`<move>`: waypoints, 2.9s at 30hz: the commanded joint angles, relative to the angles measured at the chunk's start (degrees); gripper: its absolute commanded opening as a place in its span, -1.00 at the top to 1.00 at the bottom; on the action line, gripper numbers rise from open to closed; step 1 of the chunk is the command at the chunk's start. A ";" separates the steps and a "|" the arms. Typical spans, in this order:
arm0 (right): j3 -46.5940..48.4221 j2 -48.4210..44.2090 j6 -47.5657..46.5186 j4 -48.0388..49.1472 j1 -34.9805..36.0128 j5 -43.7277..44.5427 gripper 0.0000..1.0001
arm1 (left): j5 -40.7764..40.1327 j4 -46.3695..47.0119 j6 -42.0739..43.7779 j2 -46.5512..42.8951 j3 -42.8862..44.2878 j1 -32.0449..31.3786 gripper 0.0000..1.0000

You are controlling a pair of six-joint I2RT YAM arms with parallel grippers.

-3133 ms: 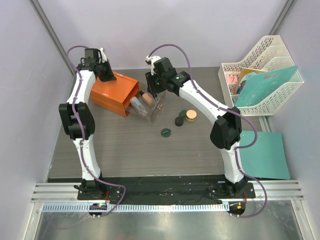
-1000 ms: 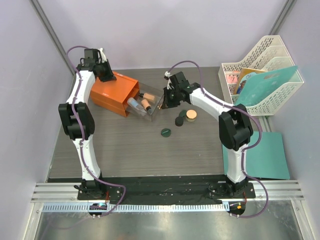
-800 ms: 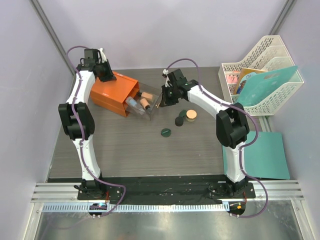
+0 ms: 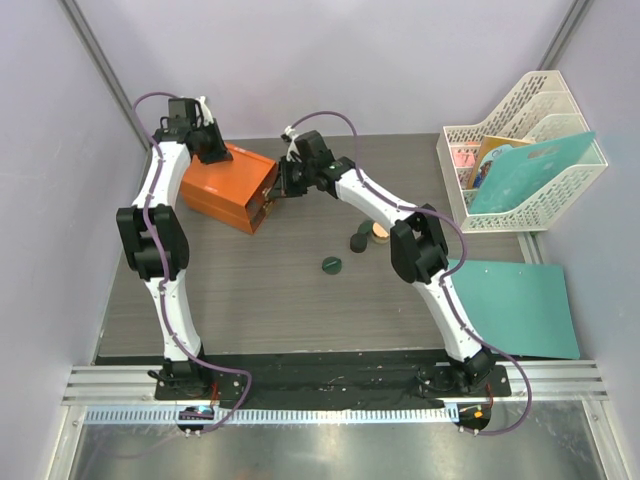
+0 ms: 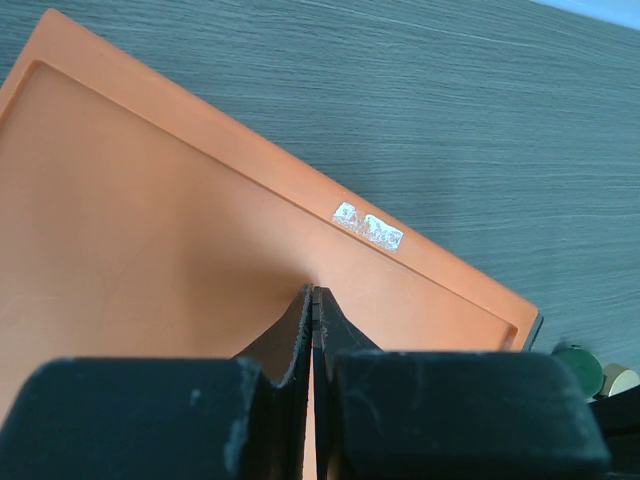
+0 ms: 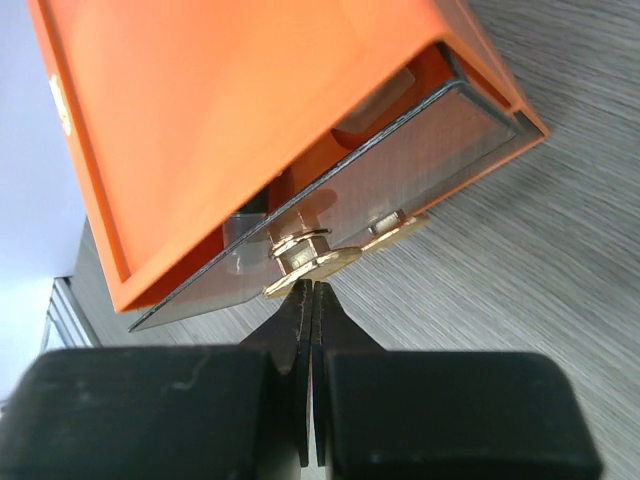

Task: Organize the makeup

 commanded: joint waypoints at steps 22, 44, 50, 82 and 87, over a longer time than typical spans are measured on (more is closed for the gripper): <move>-15.14 -6.17 16.34 21.62 -0.51 -5.22 0.03 | -8.74 -28.12 3.96 12.56 -10.89 0.46 1.00; -30.37 -0.11 45.18 56.47 -5.17 -11.12 -0.15 | -6.89 -28.29 4.57 12.83 -10.89 0.90 1.00; -28.34 1.30 44.83 52.52 -5.17 -10.85 -0.10 | -6.80 -28.29 4.75 12.91 -10.80 0.99 1.00; -11.74 7.10 29.02 21.77 -2.71 -5.24 0.10 | -6.89 -28.03 4.66 12.83 -11.24 1.07 1.00; -8.92 6.31 24.09 11.47 -2.71 -0.93 0.19 | -6.89 -27.94 4.66 12.74 -11.24 0.99 1.00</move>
